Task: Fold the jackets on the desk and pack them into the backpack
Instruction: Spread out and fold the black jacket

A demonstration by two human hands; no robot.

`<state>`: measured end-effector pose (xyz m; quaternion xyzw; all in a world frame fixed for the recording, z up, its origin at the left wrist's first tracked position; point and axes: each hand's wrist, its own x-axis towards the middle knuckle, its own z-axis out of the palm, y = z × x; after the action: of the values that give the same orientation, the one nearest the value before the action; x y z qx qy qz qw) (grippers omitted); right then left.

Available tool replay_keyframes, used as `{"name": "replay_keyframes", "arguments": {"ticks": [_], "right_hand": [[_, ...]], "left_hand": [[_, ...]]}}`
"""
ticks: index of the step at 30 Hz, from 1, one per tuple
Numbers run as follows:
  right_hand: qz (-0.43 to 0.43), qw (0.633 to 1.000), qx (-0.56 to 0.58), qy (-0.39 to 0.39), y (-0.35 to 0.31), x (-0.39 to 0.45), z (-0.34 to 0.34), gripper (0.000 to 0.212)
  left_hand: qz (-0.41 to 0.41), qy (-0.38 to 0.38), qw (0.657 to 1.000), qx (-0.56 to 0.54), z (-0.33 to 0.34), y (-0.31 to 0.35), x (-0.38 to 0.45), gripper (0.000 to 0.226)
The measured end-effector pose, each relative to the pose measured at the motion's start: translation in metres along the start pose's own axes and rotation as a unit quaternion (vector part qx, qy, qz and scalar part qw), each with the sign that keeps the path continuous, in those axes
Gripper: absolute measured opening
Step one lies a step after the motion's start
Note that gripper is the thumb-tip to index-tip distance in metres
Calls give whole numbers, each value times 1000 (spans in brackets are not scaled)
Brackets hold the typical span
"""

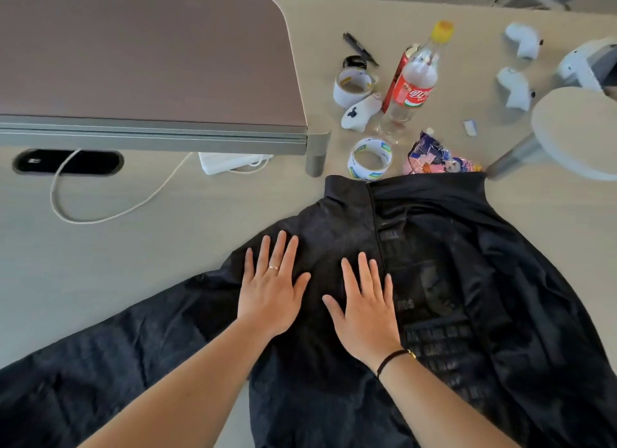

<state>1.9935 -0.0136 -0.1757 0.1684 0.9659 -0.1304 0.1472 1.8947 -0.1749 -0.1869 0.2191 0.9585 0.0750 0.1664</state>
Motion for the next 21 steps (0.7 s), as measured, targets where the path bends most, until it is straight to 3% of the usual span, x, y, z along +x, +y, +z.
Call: {"name": "replay_keyframes", "arguments": {"ticks": [13, 21], "right_hand": [[-14, 1000, -19, 14, -8, 33, 4, 73], [-22, 999, -23, 12, 14, -44, 16, 75]], "left_hand": [[-16, 17, 999, 27, -9, -19, 39, 66], [-23, -3, 999, 46, -14, 4, 10, 70]]}}
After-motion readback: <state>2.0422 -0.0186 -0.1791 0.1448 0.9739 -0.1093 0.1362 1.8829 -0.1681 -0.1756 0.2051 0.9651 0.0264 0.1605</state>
